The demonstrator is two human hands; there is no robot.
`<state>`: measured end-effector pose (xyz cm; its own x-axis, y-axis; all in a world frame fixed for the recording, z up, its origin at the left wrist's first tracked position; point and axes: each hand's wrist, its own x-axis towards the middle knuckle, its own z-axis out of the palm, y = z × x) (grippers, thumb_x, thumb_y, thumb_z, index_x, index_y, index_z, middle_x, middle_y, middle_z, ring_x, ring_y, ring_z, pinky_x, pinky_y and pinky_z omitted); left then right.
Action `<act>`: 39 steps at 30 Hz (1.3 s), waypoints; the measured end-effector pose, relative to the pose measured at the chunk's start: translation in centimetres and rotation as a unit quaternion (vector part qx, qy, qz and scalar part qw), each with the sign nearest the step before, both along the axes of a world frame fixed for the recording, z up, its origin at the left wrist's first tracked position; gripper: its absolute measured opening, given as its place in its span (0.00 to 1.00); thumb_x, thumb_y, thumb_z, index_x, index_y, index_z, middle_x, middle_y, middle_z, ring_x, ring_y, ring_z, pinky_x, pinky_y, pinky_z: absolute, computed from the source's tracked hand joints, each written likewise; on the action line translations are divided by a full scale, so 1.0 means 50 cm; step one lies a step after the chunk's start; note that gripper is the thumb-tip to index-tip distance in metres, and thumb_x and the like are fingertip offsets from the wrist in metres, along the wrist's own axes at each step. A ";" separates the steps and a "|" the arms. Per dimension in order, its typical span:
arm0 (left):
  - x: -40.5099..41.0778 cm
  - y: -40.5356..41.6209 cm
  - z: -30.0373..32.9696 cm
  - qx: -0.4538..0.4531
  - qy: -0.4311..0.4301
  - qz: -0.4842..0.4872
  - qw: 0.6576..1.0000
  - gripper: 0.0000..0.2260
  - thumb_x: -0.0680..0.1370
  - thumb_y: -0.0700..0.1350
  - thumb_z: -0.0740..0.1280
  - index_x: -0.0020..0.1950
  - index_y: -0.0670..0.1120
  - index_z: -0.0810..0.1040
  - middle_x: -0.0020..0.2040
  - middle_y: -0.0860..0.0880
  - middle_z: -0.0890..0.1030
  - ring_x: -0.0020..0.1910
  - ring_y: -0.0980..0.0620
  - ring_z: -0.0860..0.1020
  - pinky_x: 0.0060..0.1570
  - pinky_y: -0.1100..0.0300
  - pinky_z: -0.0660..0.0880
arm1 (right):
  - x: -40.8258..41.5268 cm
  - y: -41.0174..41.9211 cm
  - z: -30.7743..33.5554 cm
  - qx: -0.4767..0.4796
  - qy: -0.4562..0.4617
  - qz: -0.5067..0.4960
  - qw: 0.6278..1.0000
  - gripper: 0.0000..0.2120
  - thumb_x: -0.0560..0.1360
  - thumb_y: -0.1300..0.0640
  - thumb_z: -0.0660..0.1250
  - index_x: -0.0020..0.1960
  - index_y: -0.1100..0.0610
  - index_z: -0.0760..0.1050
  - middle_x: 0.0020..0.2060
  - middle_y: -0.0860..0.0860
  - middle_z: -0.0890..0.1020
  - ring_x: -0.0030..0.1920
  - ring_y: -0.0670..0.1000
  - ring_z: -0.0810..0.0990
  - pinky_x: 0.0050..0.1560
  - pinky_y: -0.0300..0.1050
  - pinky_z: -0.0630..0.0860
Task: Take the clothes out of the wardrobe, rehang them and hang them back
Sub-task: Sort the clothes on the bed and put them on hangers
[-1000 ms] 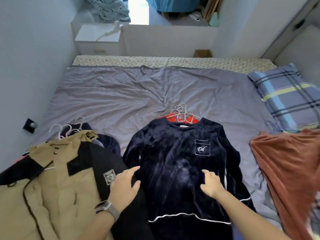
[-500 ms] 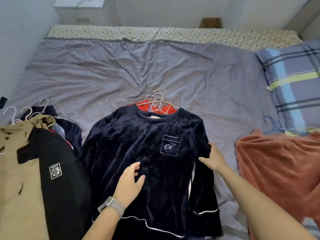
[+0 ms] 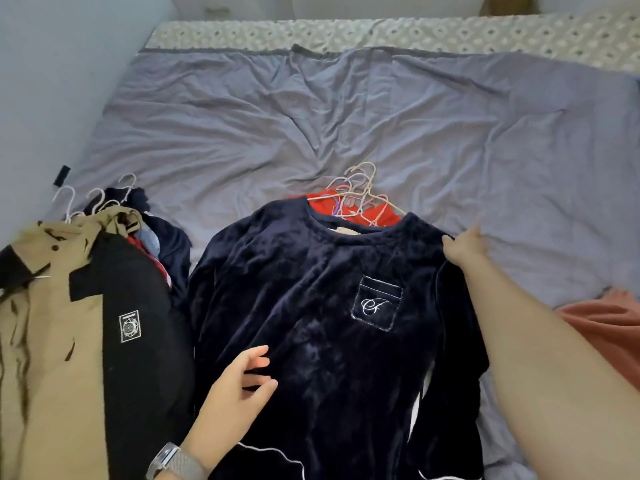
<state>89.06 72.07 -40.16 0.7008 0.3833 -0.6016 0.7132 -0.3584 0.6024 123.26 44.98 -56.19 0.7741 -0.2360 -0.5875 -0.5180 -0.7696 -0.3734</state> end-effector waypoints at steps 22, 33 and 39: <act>0.037 0.000 0.052 0.102 -0.211 0.034 0.972 0.12 0.76 0.37 0.65 0.54 0.53 0.76 0.49 0.58 0.76 0.48 0.58 0.76 0.45 0.73 0.71 | -0.465 0.155 0.218 0.181 0.014 0.048 0.982 0.27 0.76 0.38 0.59 0.25 0.53 0.64 0.21 0.47 0.71 0.25 0.48 0.72 0.29 0.44 0.66; 0.042 0.232 0.159 0.220 -0.257 -0.169 0.926 0.25 0.74 0.45 0.70 0.70 0.47 0.68 0.67 0.48 0.71 0.65 0.47 0.69 0.64 0.47 0.67 | -0.634 0.082 0.594 -0.119 -0.128 0.154 0.972 0.31 0.64 0.26 0.60 0.23 0.54 0.66 0.19 0.49 0.71 0.25 0.48 0.72 0.26 0.44 0.64; 0.015 0.293 0.231 0.246 -0.229 -0.344 0.877 0.23 0.75 0.52 0.67 0.69 0.56 0.65 0.62 0.55 0.73 0.62 0.52 0.70 0.62 0.49 0.57 | -0.798 0.129 0.688 -0.128 -0.292 0.129 0.939 0.34 0.60 0.25 0.61 0.23 0.51 0.50 0.15 0.50 0.55 0.19 0.37 0.56 0.23 0.39 0.52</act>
